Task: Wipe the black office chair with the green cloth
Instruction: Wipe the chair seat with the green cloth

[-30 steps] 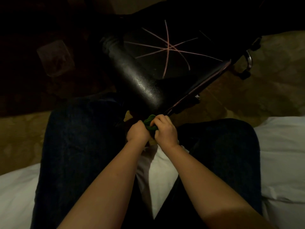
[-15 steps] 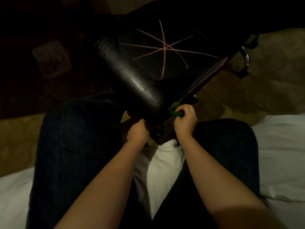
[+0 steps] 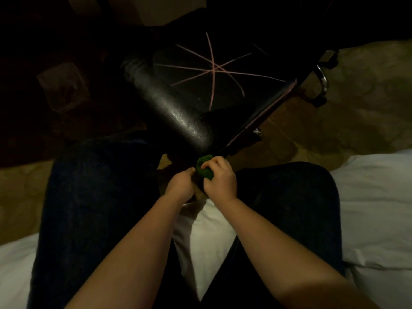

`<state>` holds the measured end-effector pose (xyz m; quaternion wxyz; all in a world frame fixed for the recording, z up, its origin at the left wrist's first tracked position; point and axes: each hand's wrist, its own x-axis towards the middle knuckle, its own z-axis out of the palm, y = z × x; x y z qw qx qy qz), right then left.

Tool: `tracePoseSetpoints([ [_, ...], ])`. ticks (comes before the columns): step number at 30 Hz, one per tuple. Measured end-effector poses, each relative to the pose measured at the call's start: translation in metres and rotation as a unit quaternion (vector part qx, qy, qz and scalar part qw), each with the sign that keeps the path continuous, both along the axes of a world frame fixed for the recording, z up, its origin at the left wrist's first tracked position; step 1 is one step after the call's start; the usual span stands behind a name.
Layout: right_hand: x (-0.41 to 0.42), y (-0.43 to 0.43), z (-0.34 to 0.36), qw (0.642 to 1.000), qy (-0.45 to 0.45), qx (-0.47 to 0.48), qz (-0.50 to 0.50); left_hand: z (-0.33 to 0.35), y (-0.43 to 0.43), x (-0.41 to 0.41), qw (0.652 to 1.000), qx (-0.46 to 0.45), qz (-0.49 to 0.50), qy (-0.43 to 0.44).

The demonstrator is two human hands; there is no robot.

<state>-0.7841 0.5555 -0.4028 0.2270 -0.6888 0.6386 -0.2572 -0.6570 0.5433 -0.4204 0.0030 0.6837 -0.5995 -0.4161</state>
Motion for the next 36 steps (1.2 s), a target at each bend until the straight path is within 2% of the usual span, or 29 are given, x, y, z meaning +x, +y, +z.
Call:
tracePoseSetpoints([
  [3, 0.014, 0.003, -0.003, 0.996, 0.036, 0.048, 0.061, 0.002, 0.0, -0.004, 0.999, -0.023, -0.008, -0.046],
  [7, 0.016, -0.001, 0.0, 0.993, 0.087, 0.055, 0.051, 0.007, -0.002, -0.004, 0.997, -0.038, 0.053, -0.041],
  [14, -0.003, -0.01, 0.007, 0.998, 0.046, -0.022, -0.025, 0.014, -0.01, -0.008, 0.98, -0.105, 0.169, 0.023],
  [15, -0.006, -0.012, 0.008, 0.998, 0.046, -0.029, -0.032, 0.015, -0.01, -0.008, 0.978, -0.136, 0.158, 0.018],
  [18, -0.015, -0.023, 0.013, 0.996, 0.055, -0.048, -0.044, 0.016, -0.008, -0.01, 0.969, -0.243, 0.041, -0.024],
  [24, -0.042, -0.051, 0.019, 0.989, 0.01, -0.054, -0.135, 0.004, -0.003, -0.009, 0.976, -0.172, -0.103, -0.082],
  [29, -0.04, -0.045, 0.016, 0.982, -0.022, -0.048, -0.179, 0.002, -0.005, -0.019, 0.977, -0.157, -0.109, -0.092],
  [36, -0.013, -0.019, 0.005, 0.998, -0.003, -0.033, -0.053, 0.0, -0.005, -0.017, 0.976, -0.163, -0.098, -0.108],
])
